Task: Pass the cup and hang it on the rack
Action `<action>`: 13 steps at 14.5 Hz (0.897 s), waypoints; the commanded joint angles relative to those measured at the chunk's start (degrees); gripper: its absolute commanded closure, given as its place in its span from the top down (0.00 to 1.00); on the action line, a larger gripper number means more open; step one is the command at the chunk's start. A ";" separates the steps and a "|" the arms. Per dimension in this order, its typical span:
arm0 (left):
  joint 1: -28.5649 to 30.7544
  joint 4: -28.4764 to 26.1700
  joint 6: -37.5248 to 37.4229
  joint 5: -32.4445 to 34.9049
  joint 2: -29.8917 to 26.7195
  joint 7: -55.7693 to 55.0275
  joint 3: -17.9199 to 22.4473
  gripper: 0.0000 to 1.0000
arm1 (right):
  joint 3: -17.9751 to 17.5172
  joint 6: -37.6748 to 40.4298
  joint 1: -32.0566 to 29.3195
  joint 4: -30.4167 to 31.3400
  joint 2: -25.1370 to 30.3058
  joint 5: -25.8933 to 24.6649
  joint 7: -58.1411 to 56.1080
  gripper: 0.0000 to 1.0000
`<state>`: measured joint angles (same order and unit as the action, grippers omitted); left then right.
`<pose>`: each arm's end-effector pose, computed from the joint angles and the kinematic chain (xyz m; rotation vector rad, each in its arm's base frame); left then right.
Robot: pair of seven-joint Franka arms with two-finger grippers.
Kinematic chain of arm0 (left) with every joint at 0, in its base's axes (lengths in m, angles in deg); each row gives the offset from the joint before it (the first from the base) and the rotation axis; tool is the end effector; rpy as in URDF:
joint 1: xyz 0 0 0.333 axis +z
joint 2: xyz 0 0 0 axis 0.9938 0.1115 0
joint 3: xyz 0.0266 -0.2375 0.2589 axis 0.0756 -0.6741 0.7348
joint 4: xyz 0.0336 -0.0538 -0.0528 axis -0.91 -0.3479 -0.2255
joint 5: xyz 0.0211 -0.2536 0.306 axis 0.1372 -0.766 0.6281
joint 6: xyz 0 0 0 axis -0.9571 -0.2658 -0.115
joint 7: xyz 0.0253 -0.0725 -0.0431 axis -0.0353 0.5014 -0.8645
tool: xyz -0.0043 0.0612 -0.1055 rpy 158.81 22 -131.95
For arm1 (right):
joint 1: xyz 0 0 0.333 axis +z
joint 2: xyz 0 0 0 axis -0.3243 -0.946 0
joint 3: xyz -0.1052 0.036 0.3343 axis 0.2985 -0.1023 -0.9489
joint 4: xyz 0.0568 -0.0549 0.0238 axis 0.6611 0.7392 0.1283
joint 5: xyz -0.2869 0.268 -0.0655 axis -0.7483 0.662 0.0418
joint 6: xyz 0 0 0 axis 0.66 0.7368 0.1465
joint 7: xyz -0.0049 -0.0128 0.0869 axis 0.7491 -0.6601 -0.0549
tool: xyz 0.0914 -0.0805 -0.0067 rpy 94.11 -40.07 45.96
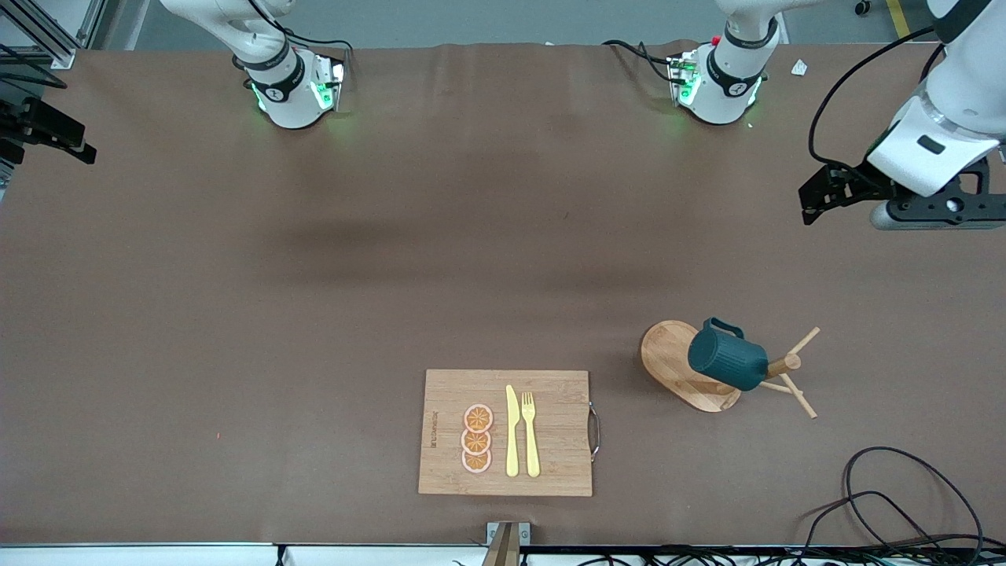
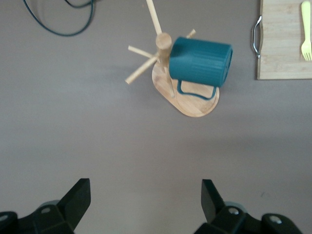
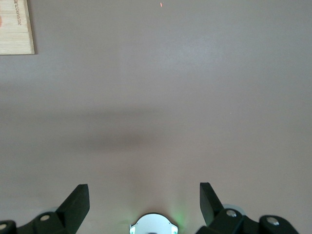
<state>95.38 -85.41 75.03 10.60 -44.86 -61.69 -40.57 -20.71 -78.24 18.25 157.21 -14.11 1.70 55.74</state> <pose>0.5515 -0.0908 0.6400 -3.0958 0.0785 -0.1207 0.5070 -0.0348 0.6959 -3.1188 0.0342 0.1283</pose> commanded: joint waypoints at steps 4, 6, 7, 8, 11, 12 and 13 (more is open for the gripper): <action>-2.97 8.52 -4.90 -0.06 2.40 1.72 5.12 1.00 | -0.73 0.04 -1.09 1.37 1.52 -0.56 -0.79 1.00; -10.35 11.68 -7.17 -0.06 4.33 1.72 13.90 1.00 | -0.73 -0.04 -1.09 1.37 1.52 -0.47 -0.79 1.00; -11.68 12.74 -8.32 -0.23 5.13 1.72 15.85 1.00 | -0.73 -0.04 -1.09 1.37 1.52 -0.47 -0.79 1.00; -12.13 13.53 -8.50 -0.15 5.40 1.63 16.31 1.00 | -0.73 0.04 -1.09 1.37 1.52 -0.47 -0.79 1.00; -14.15 13.80 -8.33 -0.23 5.40 1.28 18.85 1.00 | -0.73 0.04 -1.09 1.37 1.52 -0.47 -0.79 1.00; -13.72 13.80 -8.33 -0.41 5.49 1.63 18.86 1.00 | -0.73 0.04 -1.09 1.37 1.52 -0.47 -0.79 1.00; -13.63 13.72 -8.33 -0.32 5.40 1.72 18.95 1.00 | -0.64 0.13 -1.09 1.37 1.52 -0.47 -0.79 1.00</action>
<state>82.17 -73.44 68.16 10.60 -39.94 -60.66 -22.56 -20.70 -78.12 18.25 157.21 -14.11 1.70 55.72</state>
